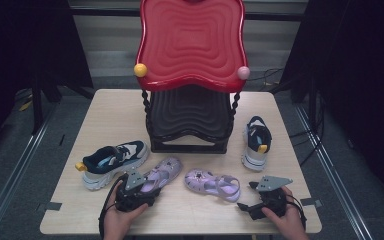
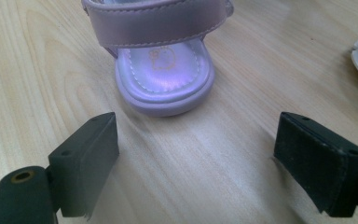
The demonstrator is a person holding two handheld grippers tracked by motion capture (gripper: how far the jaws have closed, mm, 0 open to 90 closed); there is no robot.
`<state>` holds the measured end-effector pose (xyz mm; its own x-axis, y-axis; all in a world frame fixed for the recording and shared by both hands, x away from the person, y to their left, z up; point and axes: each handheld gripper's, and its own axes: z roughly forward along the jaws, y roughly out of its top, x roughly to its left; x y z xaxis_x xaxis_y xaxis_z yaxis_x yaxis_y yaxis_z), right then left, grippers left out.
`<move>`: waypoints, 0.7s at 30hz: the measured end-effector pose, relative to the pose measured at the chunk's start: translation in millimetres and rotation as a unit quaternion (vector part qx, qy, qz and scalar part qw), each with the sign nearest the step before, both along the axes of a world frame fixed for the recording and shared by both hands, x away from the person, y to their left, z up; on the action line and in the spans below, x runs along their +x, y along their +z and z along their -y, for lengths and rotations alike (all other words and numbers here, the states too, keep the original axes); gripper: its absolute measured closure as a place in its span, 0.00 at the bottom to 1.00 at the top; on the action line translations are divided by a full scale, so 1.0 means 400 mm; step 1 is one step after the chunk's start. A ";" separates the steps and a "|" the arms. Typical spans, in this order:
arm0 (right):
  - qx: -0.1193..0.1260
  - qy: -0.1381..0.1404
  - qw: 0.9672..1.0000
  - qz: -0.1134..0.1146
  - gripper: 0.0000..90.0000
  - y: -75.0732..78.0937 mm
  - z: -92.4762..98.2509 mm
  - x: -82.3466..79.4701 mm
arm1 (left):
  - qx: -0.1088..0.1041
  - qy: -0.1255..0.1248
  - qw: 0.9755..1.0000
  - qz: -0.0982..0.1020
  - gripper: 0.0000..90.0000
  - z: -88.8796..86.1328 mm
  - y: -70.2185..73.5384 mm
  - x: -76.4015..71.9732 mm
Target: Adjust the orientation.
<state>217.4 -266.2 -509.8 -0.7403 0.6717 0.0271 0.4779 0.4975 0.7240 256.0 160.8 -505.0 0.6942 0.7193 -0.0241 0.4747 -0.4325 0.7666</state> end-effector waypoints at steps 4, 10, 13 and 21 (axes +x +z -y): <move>0.000 0.000 1.000 0.000 0.14 0.000 0.000 0.000 | -0.005 0.001 1.000 0.005 0.41 0.000 0.001 -0.005; 0.000 0.000 1.000 0.000 0.14 0.000 0.000 0.000 | -0.011 -0.004 1.000 0.017 0.41 0.003 0.018 -0.016; 0.000 0.000 1.000 0.000 0.14 0.000 0.000 0.000 | -0.020 -0.007 1.000 0.023 0.41 0.002 0.031 -0.020; 0.000 0.000 1.000 0.000 0.14 0.000 0.000 0.000 | -0.041 0.006 0.998 0.037 0.41 -0.009 0.068 -0.024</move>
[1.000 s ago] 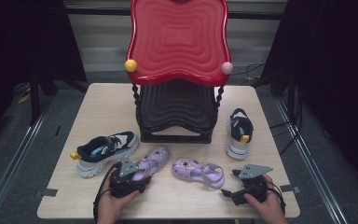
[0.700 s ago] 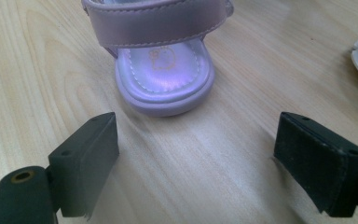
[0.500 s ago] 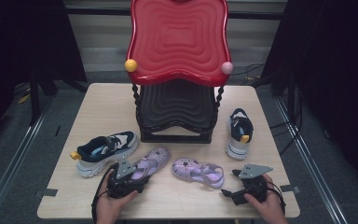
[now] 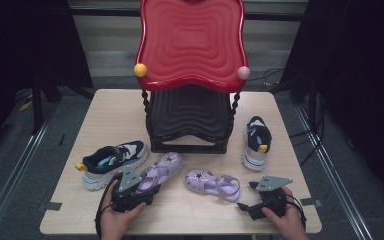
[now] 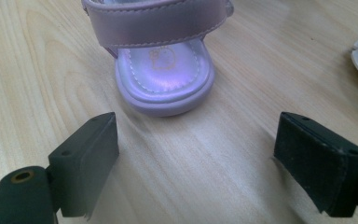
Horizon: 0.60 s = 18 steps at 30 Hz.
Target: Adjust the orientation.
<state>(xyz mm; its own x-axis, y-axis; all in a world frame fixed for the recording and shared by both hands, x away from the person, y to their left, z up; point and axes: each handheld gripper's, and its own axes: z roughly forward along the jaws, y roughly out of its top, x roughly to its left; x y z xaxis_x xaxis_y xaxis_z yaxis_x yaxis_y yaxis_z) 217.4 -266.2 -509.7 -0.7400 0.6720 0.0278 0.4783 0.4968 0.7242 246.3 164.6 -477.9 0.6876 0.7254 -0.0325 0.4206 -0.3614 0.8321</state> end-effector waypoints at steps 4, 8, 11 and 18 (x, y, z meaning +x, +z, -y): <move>0.000 0.000 1.000 0.000 0.14 0.000 0.000 0.000 | -0.006 0.007 1.000 0.007 0.41 -0.002 0.021 -0.002; 0.000 0.000 1.000 0.000 0.14 0.000 0.000 0.000 | -0.005 0.008 1.000 0.013 0.41 0.005 0.036 0.002; 0.000 0.000 1.000 0.000 0.14 0.000 0.000 0.000 | -0.010 0.013 1.000 0.012 0.41 0.014 0.044 0.007; 0.000 0.001 1.000 0.000 0.14 0.000 0.000 0.000 | -0.015 0.014 1.000 0.022 0.41 0.037 0.068 0.022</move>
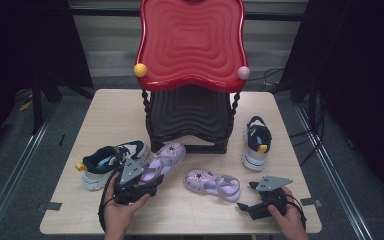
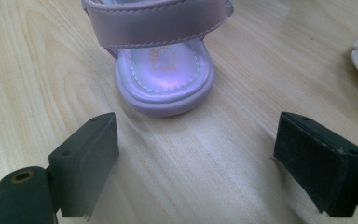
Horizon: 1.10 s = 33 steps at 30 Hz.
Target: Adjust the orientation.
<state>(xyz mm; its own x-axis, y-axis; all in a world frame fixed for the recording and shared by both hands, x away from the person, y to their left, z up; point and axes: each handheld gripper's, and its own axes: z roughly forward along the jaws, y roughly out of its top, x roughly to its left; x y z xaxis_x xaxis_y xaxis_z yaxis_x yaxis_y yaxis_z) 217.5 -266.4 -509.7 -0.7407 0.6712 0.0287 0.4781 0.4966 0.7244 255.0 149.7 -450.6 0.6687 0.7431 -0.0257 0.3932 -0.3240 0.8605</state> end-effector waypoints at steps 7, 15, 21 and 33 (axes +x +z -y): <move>-0.001 0.000 1.000 0.001 0.14 0.000 0.000 0.000 | -0.012 0.005 1.000 0.012 0.41 0.014 0.037 0.008; -0.001 0.000 1.000 0.001 0.14 0.000 0.000 0.000 | -0.018 0.019 0.999 0.025 0.41 0.030 0.066 0.027; -0.001 0.000 1.000 0.001 0.14 0.000 0.000 0.000 | -0.024 0.032 0.999 0.034 0.41 0.045 0.082 0.044; -0.002 -0.001 1.000 0.000 0.14 0.000 0.000 -0.001 | -0.041 0.058 0.996 0.050 0.41 0.082 0.098 0.077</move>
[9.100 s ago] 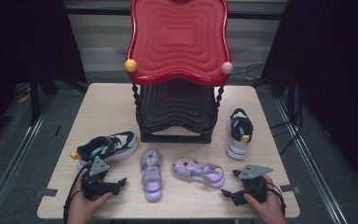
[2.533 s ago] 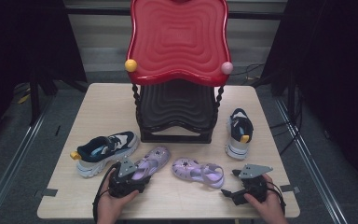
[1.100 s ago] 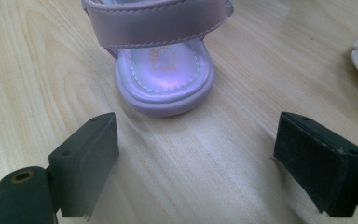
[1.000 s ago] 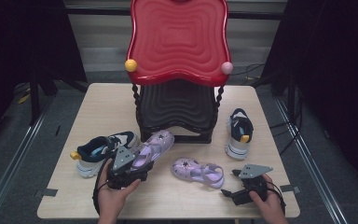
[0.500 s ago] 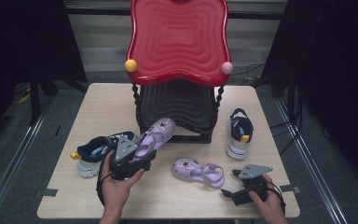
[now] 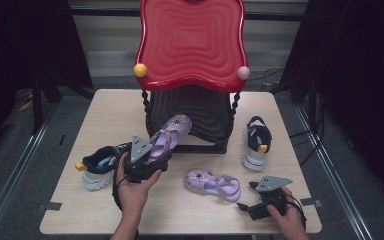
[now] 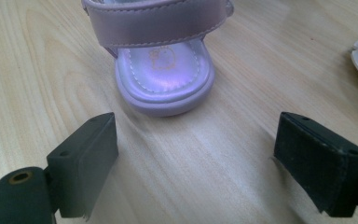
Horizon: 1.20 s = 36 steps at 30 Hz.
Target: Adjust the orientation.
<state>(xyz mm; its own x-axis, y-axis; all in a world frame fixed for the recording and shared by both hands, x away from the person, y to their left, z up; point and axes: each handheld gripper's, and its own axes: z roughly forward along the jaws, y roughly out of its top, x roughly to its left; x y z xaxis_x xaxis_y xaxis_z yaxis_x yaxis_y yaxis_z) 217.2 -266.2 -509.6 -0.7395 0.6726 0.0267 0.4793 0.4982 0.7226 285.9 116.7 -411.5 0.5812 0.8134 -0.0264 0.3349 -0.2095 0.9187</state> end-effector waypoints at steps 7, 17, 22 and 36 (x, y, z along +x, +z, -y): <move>-0.001 0.000 1.000 0.002 0.14 0.000 0.000 0.001 | -0.010 0.015 1.000 0.008 0.41 0.021 0.004 0.019; -0.001 0.000 1.000 0.002 0.14 0.000 0.000 0.000 | -0.023 0.040 0.999 0.025 0.41 0.050 0.013 0.041; -0.001 0.000 1.000 0.002 0.14 0.000 0.000 0.001 | -0.030 0.055 0.998 0.033 0.41 0.059 0.016 0.051; -0.001 0.000 1.000 0.003 0.14 0.000 0.000 0.001 | -0.036 0.092 0.994 0.051 0.41 0.091 0.005 0.082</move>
